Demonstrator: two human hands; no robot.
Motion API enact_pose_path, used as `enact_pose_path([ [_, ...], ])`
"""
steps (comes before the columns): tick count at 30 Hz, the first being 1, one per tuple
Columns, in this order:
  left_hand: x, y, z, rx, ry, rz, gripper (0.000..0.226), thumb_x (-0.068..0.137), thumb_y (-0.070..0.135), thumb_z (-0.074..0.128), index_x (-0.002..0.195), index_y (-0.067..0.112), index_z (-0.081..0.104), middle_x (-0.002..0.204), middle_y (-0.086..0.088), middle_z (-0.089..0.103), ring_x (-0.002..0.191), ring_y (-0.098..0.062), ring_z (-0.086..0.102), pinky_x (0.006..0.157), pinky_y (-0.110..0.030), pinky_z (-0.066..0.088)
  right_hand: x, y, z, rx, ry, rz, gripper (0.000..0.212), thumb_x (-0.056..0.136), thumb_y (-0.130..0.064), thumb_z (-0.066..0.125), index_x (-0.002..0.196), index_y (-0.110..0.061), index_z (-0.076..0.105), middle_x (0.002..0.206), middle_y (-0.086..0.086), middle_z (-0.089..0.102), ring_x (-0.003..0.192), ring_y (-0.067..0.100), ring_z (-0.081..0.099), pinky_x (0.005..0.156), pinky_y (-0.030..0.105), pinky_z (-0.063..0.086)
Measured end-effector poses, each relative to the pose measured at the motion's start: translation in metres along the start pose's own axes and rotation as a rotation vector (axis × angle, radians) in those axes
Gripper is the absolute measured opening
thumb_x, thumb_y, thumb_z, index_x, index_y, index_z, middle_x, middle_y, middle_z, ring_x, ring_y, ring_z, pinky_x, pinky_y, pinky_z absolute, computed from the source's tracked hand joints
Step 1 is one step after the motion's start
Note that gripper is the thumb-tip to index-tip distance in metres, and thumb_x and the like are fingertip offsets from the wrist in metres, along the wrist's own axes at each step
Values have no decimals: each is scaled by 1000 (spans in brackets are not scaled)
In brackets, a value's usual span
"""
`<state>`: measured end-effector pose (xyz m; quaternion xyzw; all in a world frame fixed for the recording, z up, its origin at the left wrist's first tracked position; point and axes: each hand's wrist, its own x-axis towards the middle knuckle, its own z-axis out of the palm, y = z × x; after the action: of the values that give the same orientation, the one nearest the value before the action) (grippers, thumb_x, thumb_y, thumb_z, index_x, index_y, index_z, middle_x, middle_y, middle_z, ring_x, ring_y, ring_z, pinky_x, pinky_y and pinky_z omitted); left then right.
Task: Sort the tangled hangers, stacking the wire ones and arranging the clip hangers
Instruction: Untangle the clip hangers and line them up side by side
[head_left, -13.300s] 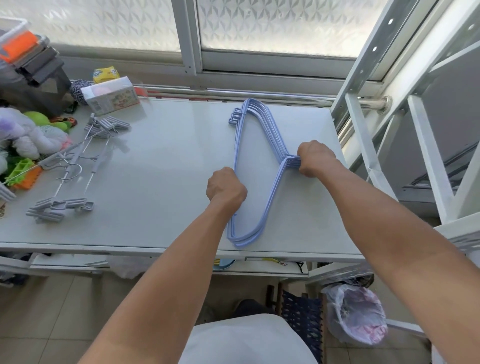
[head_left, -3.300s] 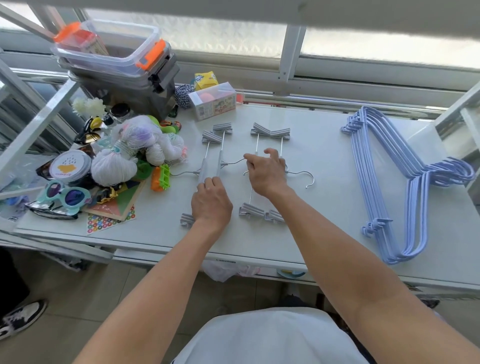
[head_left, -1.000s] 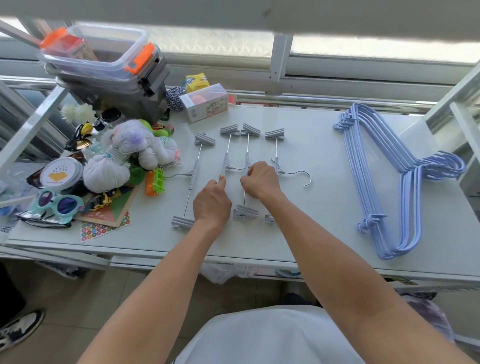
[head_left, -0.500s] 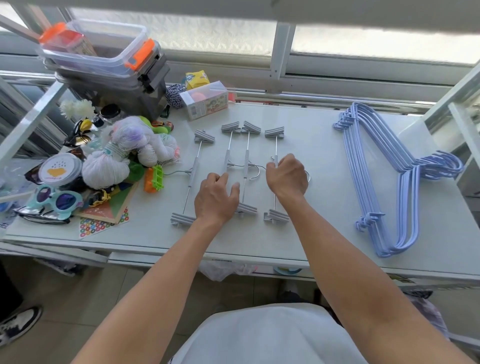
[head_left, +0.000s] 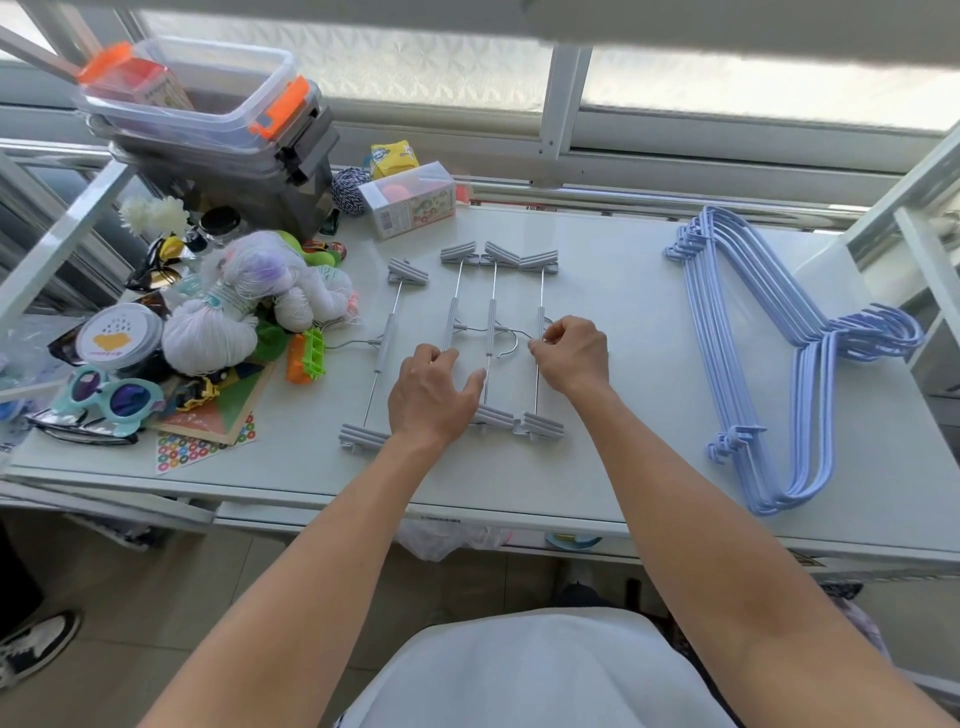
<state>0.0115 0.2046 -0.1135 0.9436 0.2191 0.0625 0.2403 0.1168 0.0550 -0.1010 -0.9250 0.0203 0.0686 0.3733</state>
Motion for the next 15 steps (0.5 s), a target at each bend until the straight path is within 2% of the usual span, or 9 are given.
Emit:
enact_pose_path([
  [7, 0, -1, 0, 21, -17, 20, 51, 92, 52, 48, 128, 17, 57, 123, -4, 55, 116, -26, 49, 87, -38, 46, -1, -1, 0, -8, -15, -1, 13, 80, -22, 68, 89, -13, 65, 83, -1, 64, 81, 19, 57, 69, 23, 39],
  [12, 7, -8, -15, 0, 188, -47, 40, 96, 38, 44, 120, 12, 63, 117, -11, 63, 110, -31, 52, 88, -39, 44, 0, 0, -4, 18, -4, 35, 16, 83, -27, 62, 91, -13, 61, 87, 0, 64, 84, 20, 57, 71, 25, 41],
  [15, 14, -22, -23, 140, 91, -90, 40, 92, 42, 48, 109, 12, 68, 110, -11, 66, 107, -33, 52, 86, -39, 43, -2, 2, -7, 47, 85, 52, 14, 87, -25, 54, 88, -12, 59, 85, 2, 63, 83, 24, 57, 69, 27, 39],
])
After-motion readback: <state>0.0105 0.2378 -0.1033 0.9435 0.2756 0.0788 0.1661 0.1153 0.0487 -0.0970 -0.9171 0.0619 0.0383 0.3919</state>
